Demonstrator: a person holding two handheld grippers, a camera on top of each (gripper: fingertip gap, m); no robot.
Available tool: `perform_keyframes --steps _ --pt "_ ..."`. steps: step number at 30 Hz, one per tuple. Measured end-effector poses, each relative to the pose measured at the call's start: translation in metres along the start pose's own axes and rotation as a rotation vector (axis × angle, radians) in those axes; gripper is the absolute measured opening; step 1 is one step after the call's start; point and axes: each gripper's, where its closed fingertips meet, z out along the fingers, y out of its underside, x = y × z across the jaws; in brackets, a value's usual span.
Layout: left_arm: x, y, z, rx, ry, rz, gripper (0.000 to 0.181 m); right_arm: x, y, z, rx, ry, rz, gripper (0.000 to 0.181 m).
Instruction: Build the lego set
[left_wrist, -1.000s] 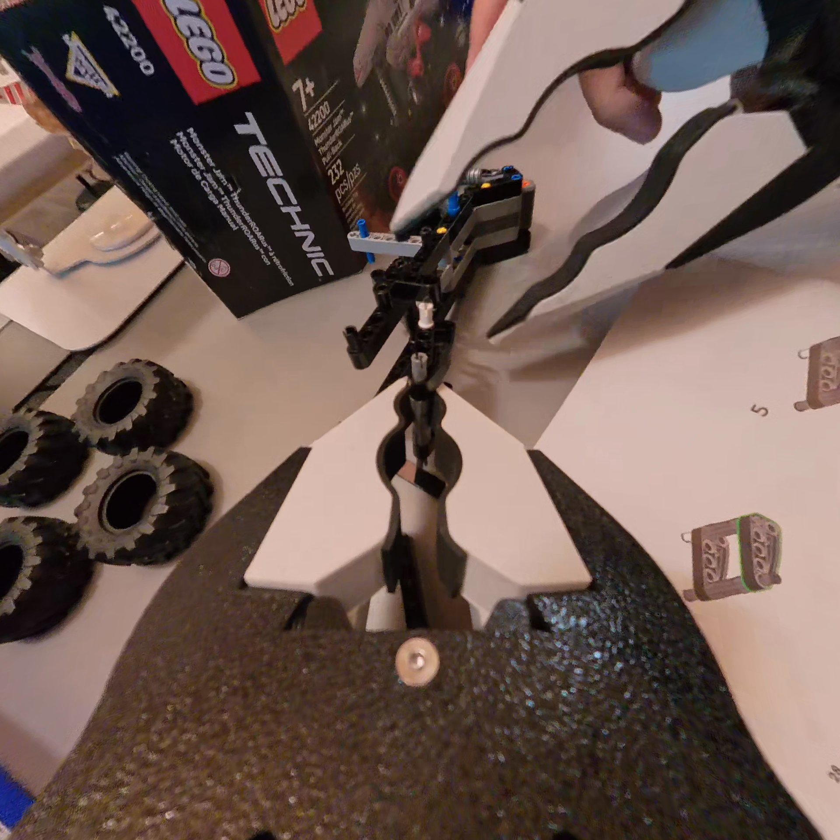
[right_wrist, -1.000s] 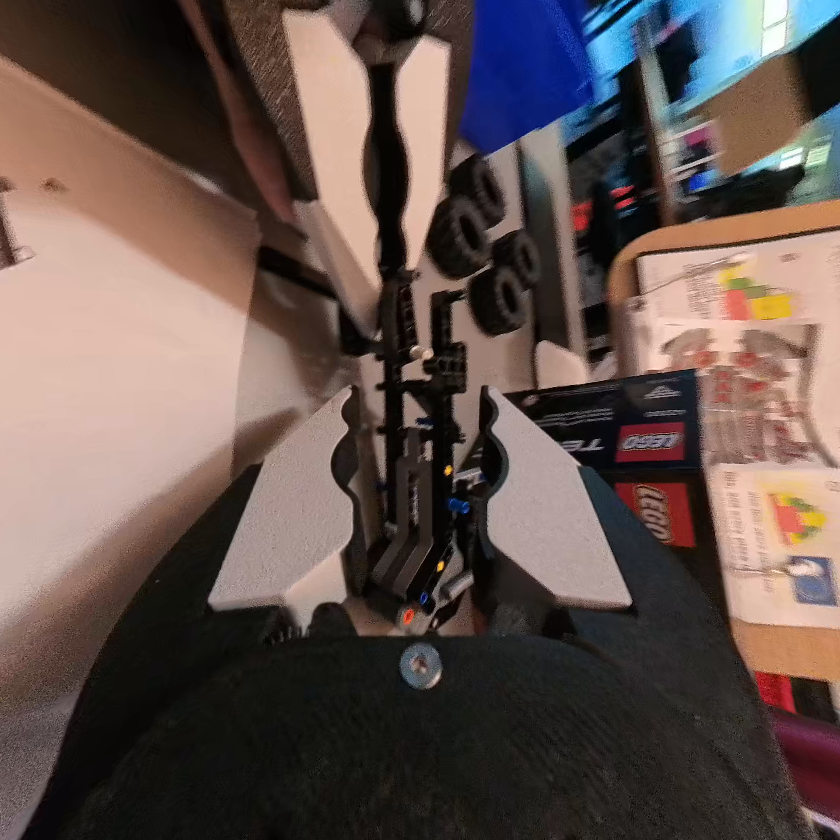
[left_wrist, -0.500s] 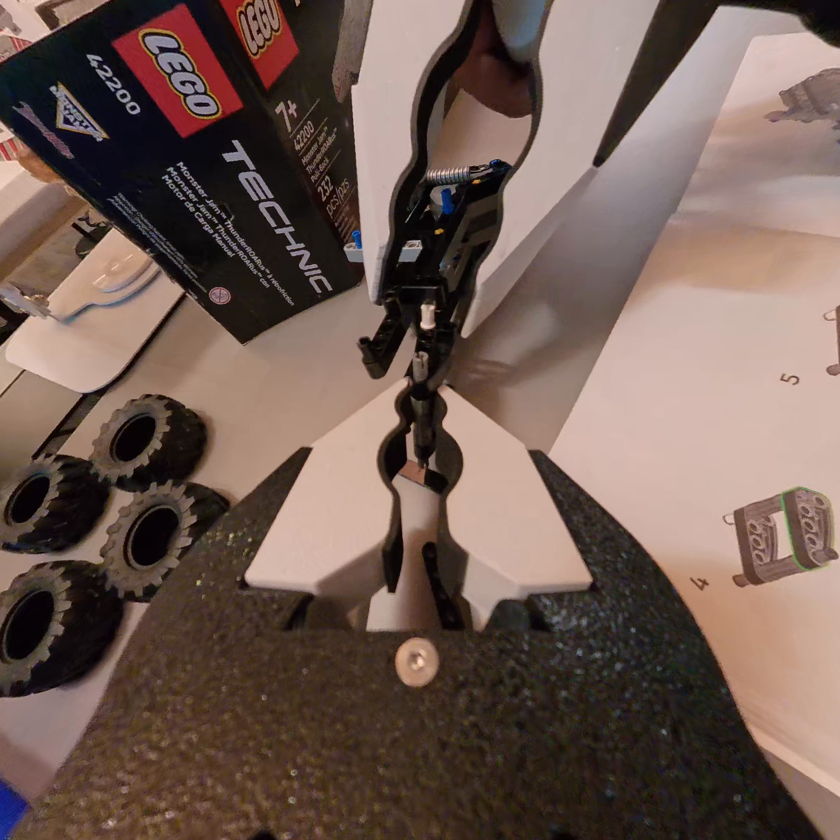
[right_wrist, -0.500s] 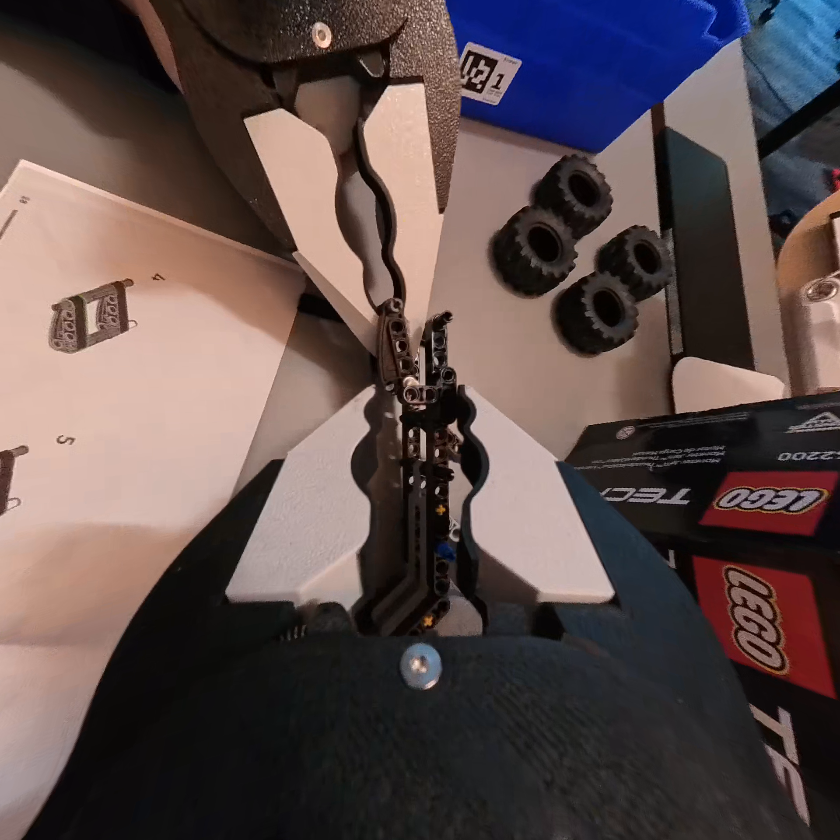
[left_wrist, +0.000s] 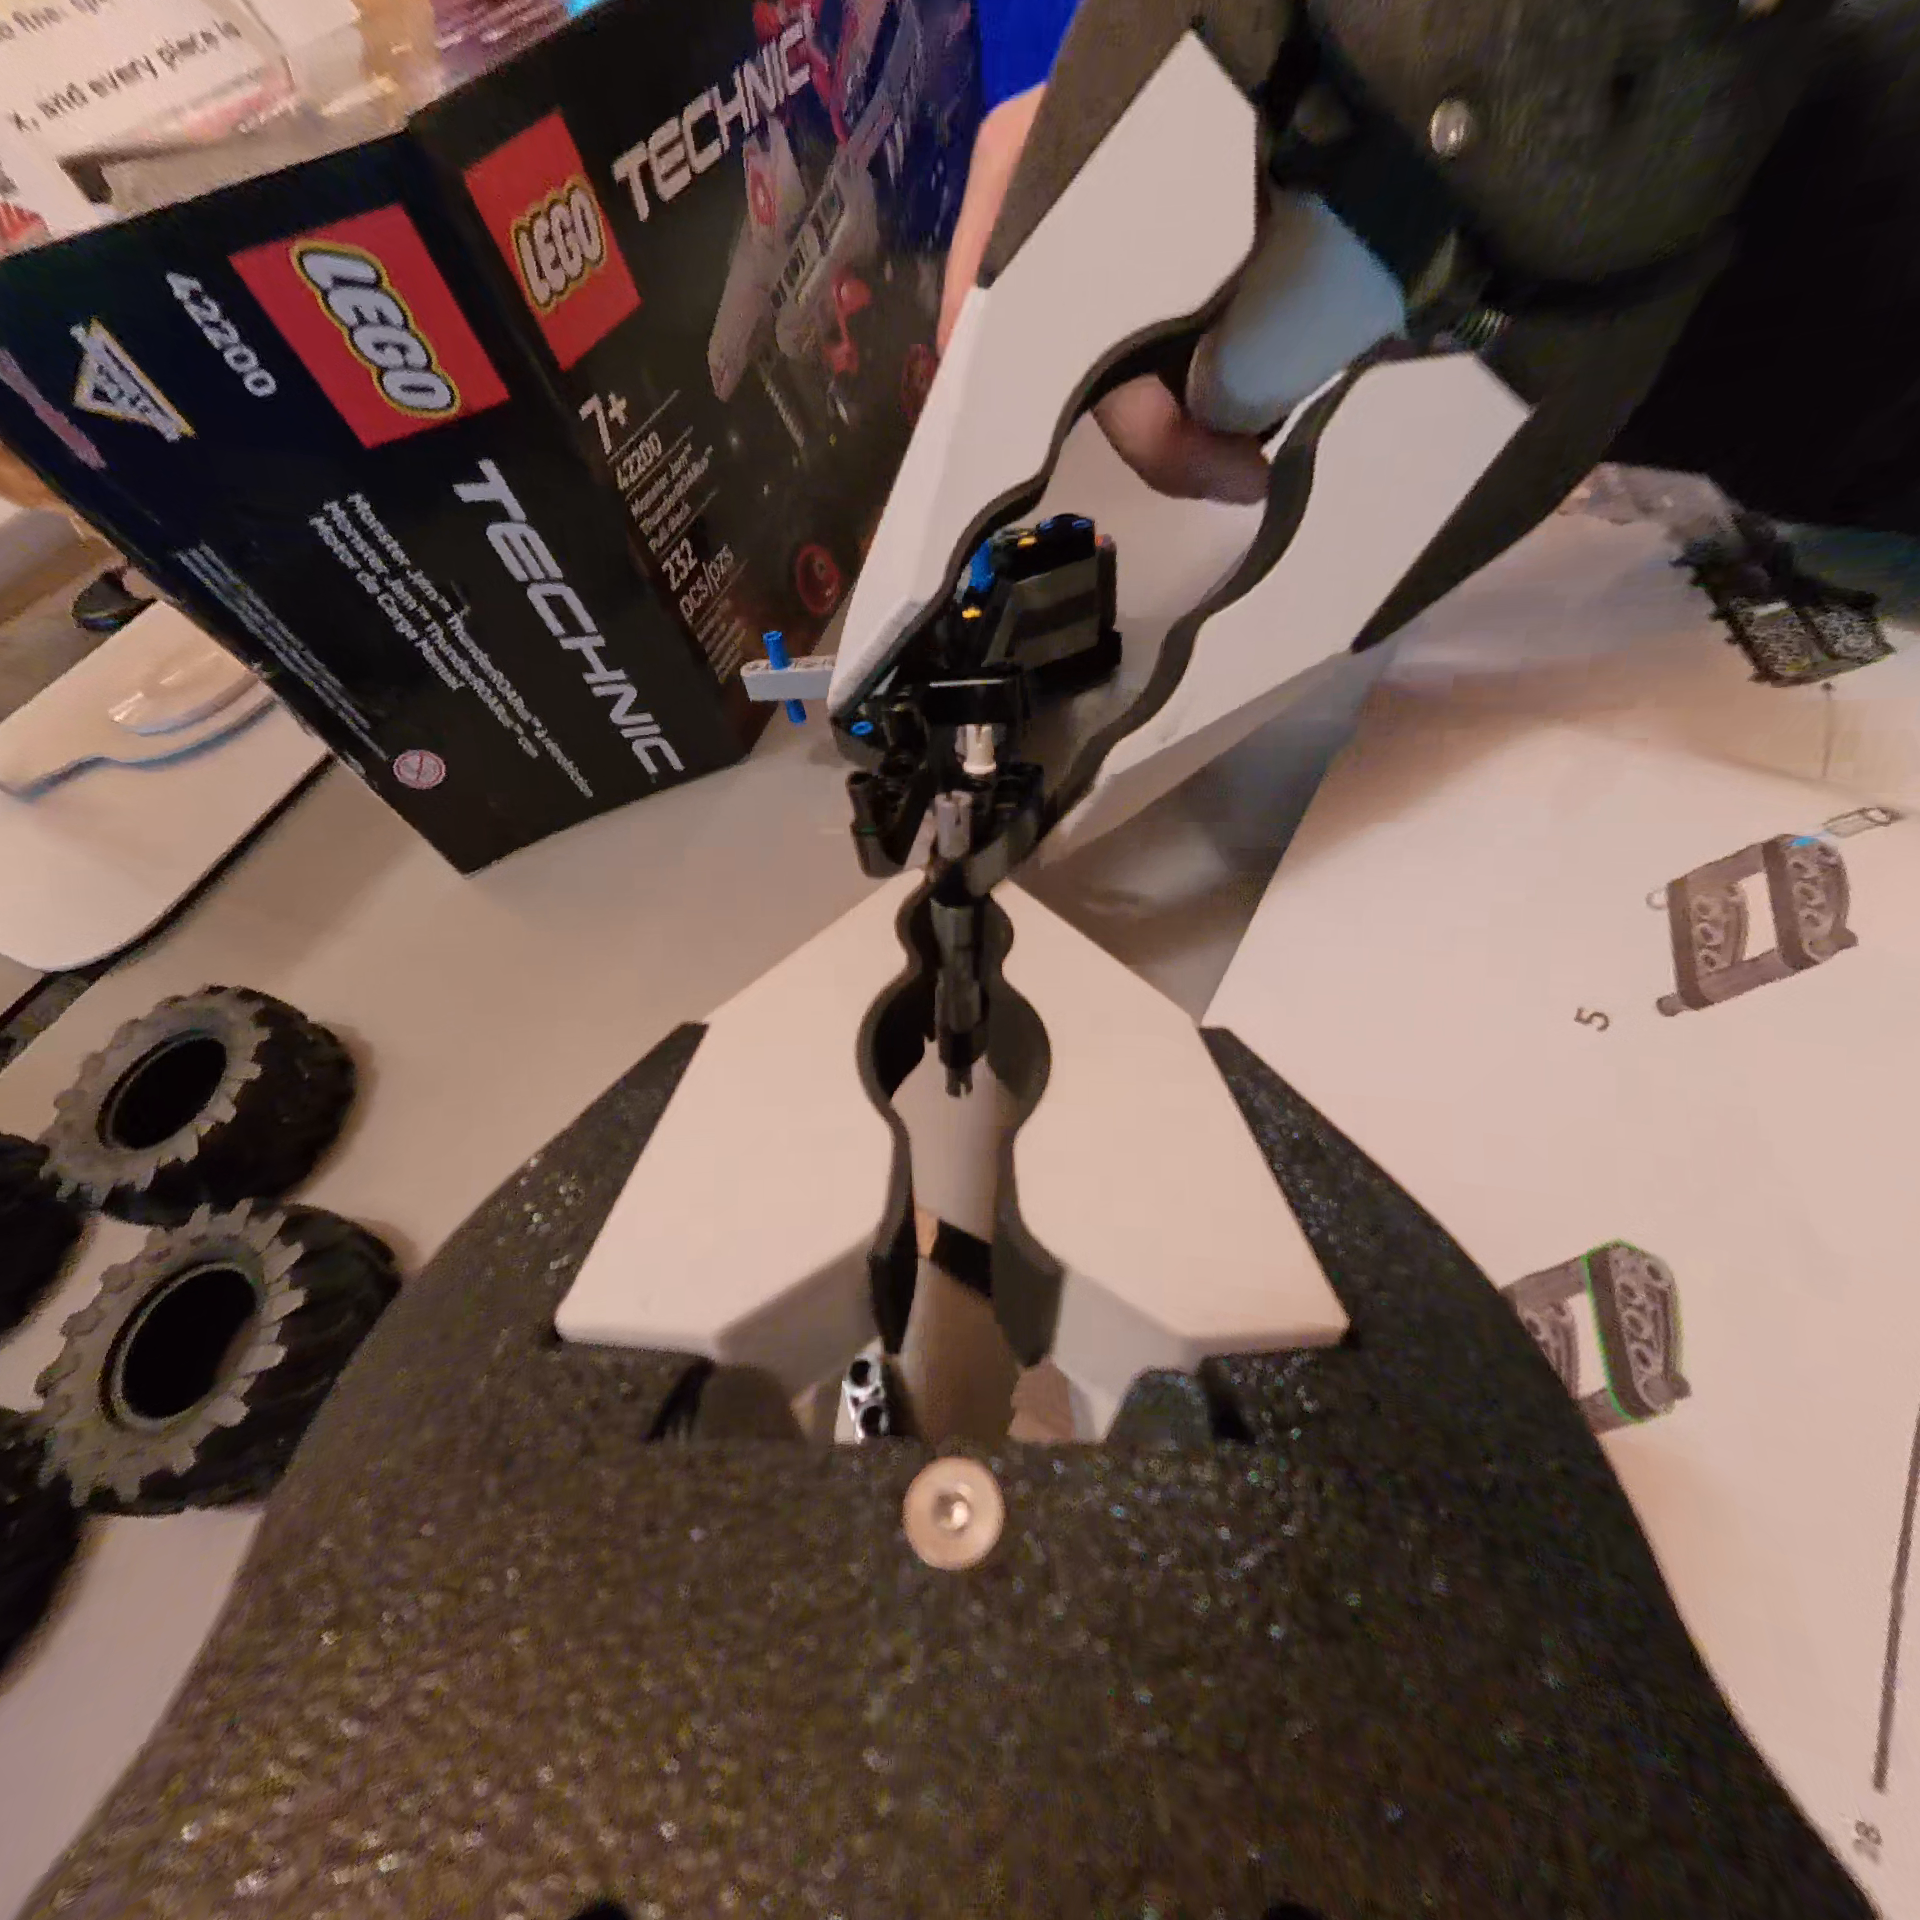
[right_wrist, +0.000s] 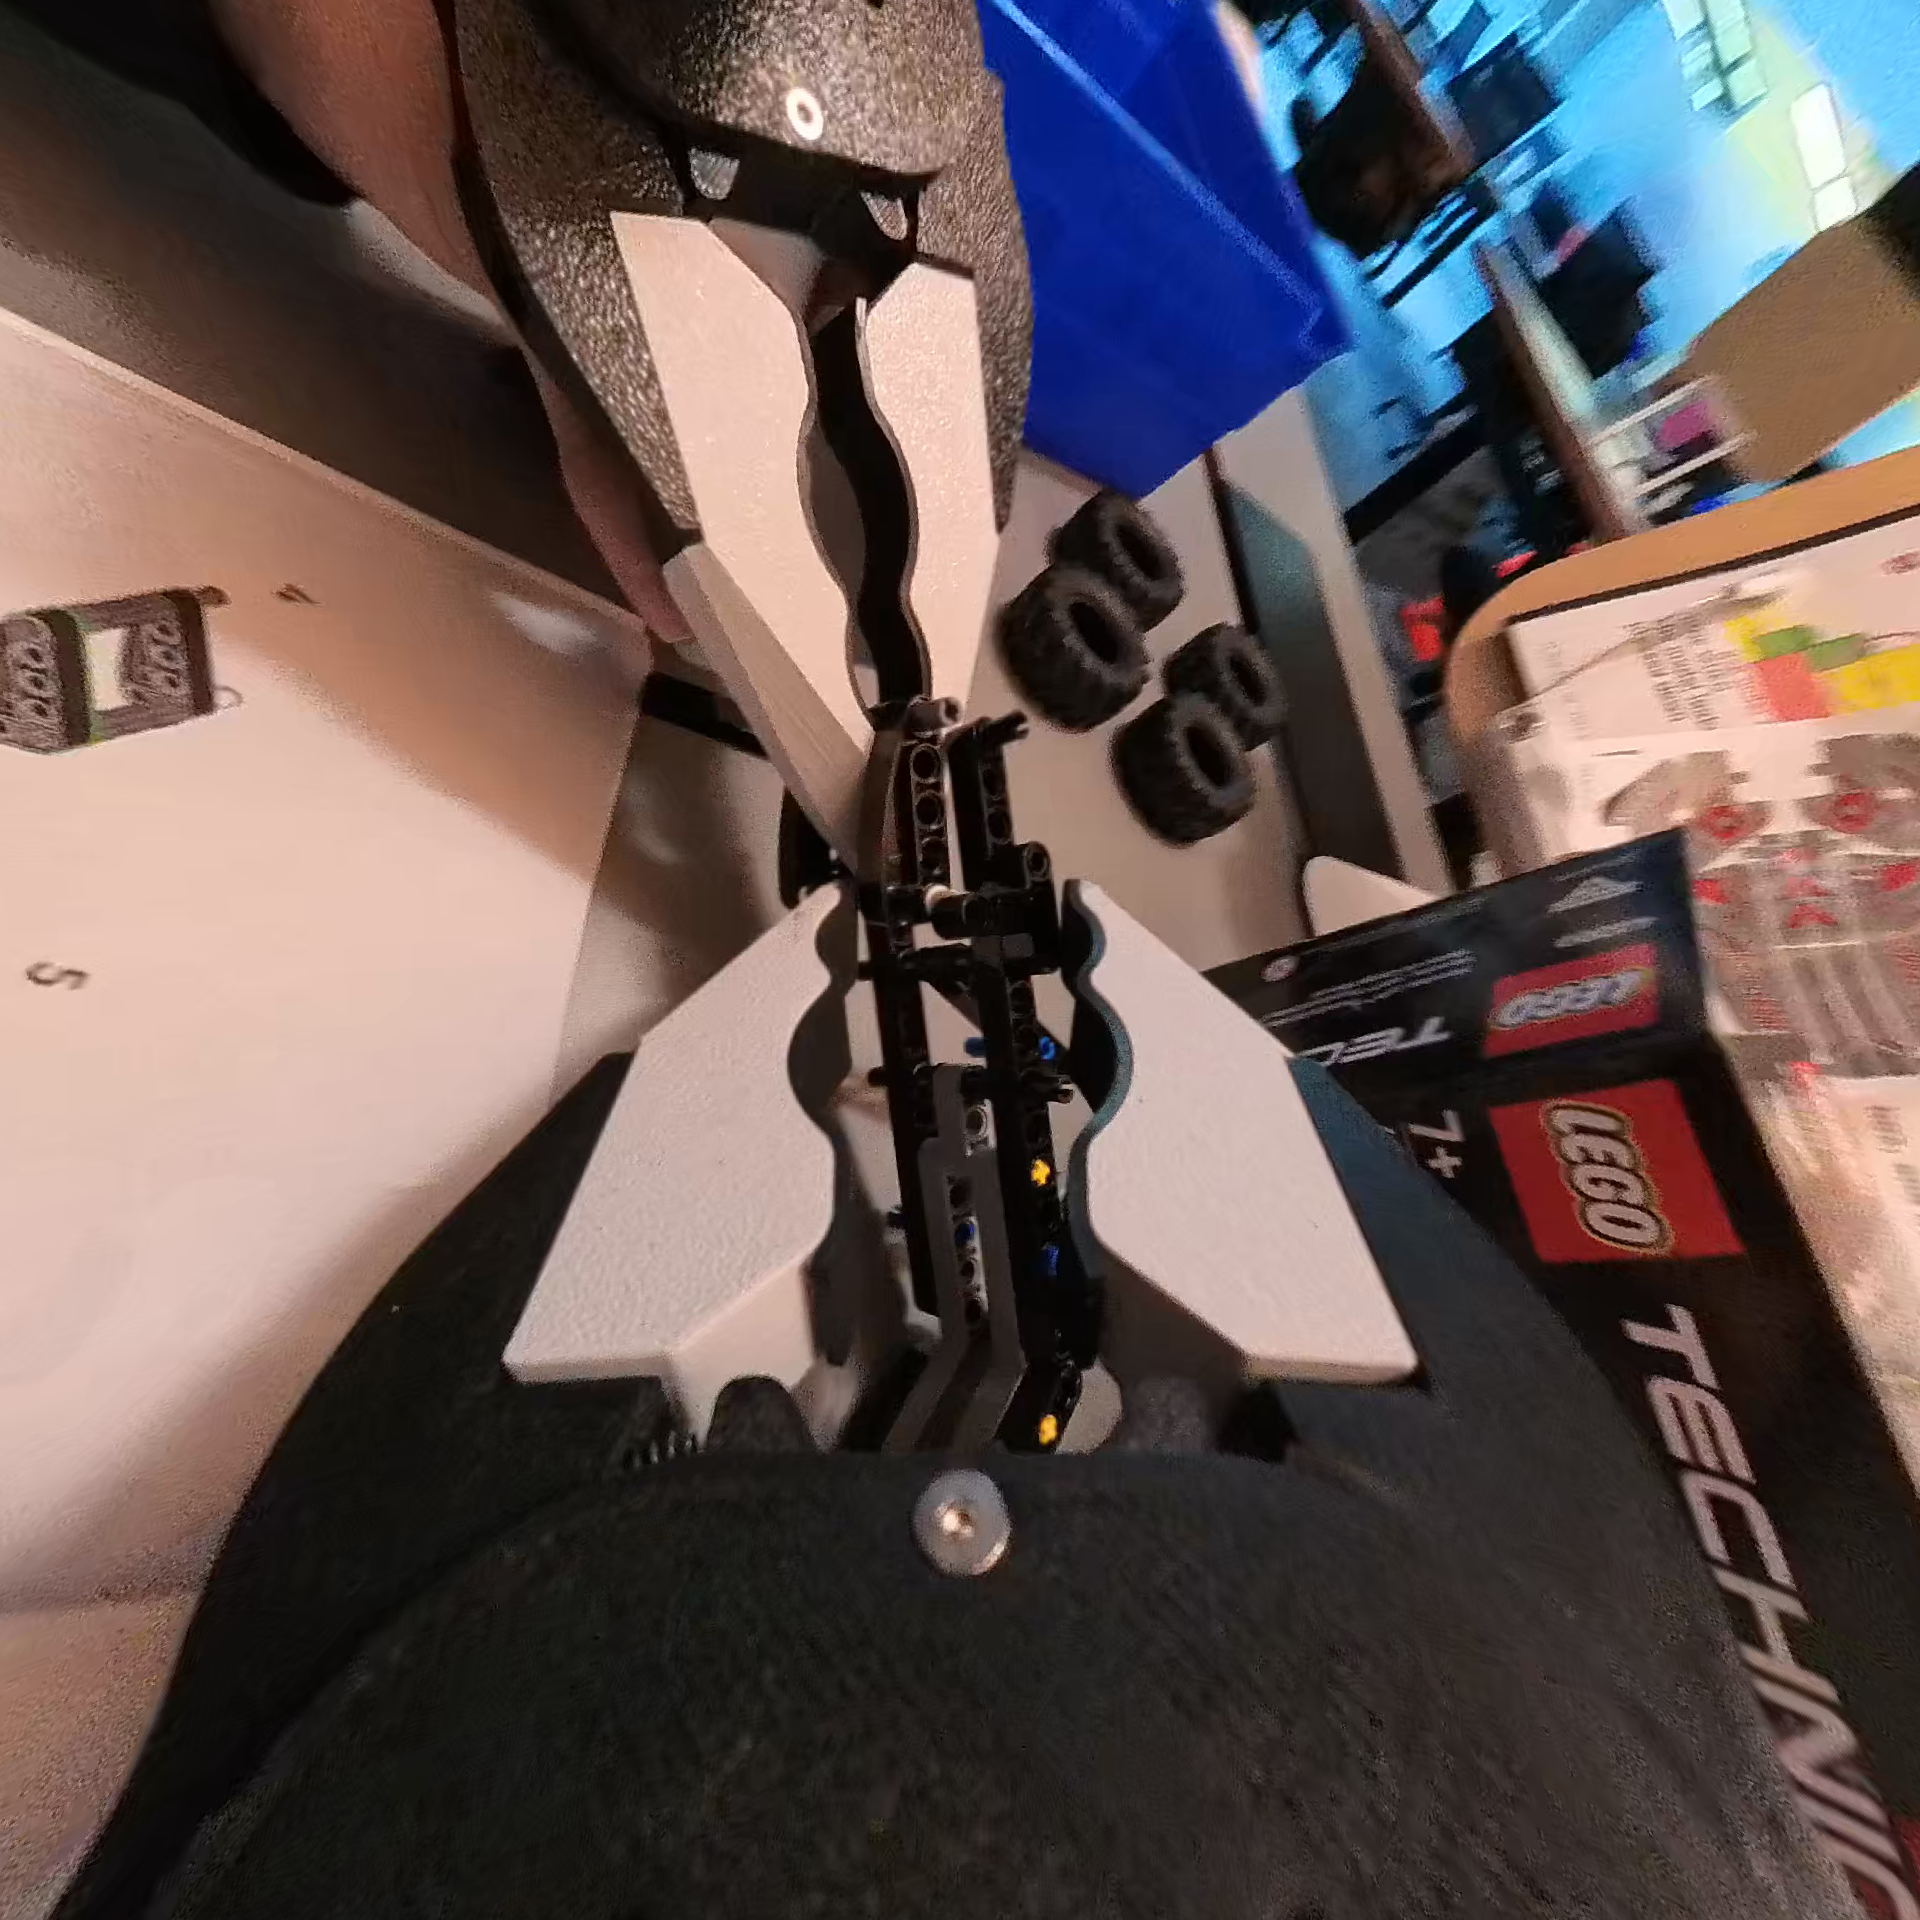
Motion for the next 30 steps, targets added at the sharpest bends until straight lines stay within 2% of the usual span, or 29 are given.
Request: perform_keyframes --steps 1,7,12,19,20,24,27,30 --pt "0.001 -0.001 0.001 -0.003 -0.001 -0.004 0.002 0.001 0.0 -0.002 0.009 0.036 -0.037 0.035" --pt "0.001 -0.007 0.009 0.008 -0.031 -0.087 0.002 0.008 0.008 -0.011 -0.017 0.221 -0.116 0.033" --pt "0.0 -0.012 0.013 0.027 -0.055 -0.083 0.002 0.011 0.01 -0.017 0.004 0.323 -0.114 0.033" --pt "-0.001 -0.017 0.014 0.051 -0.077 -0.022 0.002 0.012 0.008 -0.023 0.004 0.44 -0.268 0.035" --pt "-0.002 -0.017 0.014 0.054 -0.077 -0.022 0.002 0.013 0.009 -0.022 -0.012 0.453 -0.287 0.041" --pt "-0.005 -0.015 0.014 0.034 -0.064 -0.002 0.002 0.012 0.01 -0.02 -0.035 0.447 -0.339 0.036" --pt "-0.004 -0.015 0.015 0.031 -0.025 -0.004 0.002 0.011 0.008 -0.022 -0.009 0.421 -0.302 0.033" --pt "-0.001 -0.015 0.015 0.032 0.033 0.008 0.002 0.007 0.007 -0.025 0.02 0.331 -0.24 0.034"
